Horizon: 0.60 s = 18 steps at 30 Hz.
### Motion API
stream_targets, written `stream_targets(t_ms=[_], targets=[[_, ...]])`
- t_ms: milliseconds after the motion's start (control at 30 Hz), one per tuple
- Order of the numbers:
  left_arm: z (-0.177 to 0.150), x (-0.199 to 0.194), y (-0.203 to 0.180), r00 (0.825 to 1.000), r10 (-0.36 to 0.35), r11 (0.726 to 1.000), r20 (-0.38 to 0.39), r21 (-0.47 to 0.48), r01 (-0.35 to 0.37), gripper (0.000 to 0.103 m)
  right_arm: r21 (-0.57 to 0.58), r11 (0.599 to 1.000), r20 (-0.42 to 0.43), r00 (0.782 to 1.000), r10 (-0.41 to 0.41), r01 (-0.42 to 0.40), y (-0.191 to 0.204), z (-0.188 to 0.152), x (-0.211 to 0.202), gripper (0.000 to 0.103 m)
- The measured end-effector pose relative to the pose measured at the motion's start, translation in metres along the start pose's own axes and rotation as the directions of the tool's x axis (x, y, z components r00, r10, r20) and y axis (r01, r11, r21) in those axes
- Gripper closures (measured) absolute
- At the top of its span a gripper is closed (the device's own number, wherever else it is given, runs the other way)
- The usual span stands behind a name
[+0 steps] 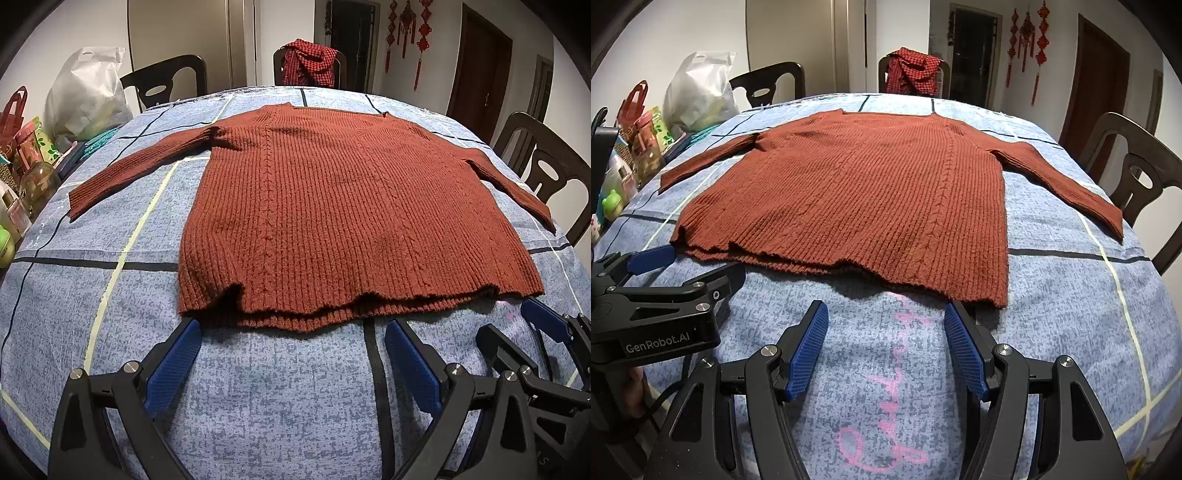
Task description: Fold small clothes
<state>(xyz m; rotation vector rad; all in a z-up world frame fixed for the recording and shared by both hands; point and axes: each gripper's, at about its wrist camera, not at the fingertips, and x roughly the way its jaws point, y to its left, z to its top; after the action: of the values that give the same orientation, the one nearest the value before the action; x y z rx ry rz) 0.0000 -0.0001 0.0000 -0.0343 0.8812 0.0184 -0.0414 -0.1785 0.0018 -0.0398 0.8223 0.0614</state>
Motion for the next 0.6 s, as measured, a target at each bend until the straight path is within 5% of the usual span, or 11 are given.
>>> stream_targets(t_ms=[600], targets=[[0.0012,-0.0011,0.0009,1.000,0.000,1.000,-0.003,0.002,0.000,0.002,-0.002,1.000,0.004,1.000,0.005,-0.005,-0.0004,0.0001,-0.0008,0.037]])
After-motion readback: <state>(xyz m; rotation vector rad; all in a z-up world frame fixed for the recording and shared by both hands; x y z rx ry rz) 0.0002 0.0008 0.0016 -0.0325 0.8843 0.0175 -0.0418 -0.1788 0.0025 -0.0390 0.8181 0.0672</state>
